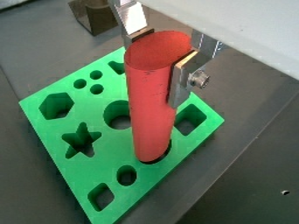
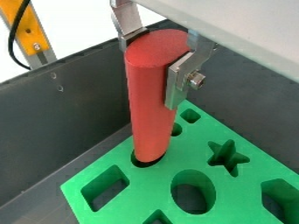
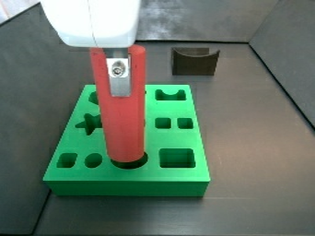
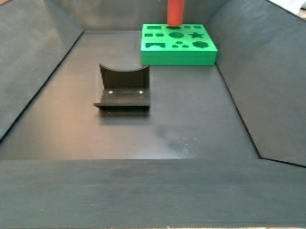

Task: Pick up the oval object. Move up. Place the oval object on the fixture. Regrasp the oval object. Move to above the board. Insert the oval object.
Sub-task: Insert the oval object.

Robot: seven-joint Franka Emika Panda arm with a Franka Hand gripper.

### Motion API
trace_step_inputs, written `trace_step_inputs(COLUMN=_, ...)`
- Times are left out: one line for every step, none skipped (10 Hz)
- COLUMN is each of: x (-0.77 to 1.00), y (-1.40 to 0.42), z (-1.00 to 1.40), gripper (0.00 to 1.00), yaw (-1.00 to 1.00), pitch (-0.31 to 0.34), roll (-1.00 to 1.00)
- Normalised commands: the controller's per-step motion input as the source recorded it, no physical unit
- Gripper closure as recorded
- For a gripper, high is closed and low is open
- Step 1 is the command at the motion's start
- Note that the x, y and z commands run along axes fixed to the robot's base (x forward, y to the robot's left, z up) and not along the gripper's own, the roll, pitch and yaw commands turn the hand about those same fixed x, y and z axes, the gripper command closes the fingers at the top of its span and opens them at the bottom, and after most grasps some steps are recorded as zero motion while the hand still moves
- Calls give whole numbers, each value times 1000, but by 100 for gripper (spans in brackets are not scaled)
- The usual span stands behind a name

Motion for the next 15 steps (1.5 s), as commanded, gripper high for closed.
trace_step_inputs(x=0, y=-46, z=-160, gripper=100, yaw=17, pitch=0, roll=0)
trace_step_inputs(x=9, y=-157, z=-177, gripper=100, yaw=149, pitch=-11, roll=0)
trace_step_inputs(x=0, y=-123, z=-57, gripper=100, yaw=26, pitch=-4, roll=0)
trace_step_inputs(x=0, y=-83, z=-9, gripper=100, yaw=0, pitch=0, roll=0)
trace_step_inputs(x=151, y=-97, z=-74, gripper=100, yaw=0, pitch=0, roll=0)
trace_step_inputs(x=0, y=0, z=0, gripper=100, yaw=0, pitch=0, roll=6)
trace_step_inputs(x=283, y=-9, z=-154, gripper=100, yaw=26, pitch=0, roll=43)
trace_step_inputs(x=194, y=0, z=-140, gripper=100, yaw=57, pitch=0, roll=36)
trace_step_inputs(x=106, y=0, z=-103, gripper=100, yaw=3, pitch=0, roll=9)
trace_step_inputs(x=26, y=0, z=-83, gripper=100, yaw=0, pitch=0, roll=0)
trace_step_inputs(x=203, y=0, z=-351, gripper=100, yaw=0, pitch=0, roll=39)
trace_step_inputs(x=63, y=0, z=-211, gripper=100, yaw=0, pitch=0, roll=6)
trace_step_inputs(x=0, y=11, z=-174, gripper=100, yaw=0, pitch=0, roll=37)
trace_step_inputs(x=0, y=0, z=-109, gripper=100, yaw=0, pitch=0, roll=43)
trace_step_inputs(x=0, y=0, z=-323, gripper=100, yaw=0, pitch=-3, roll=97)
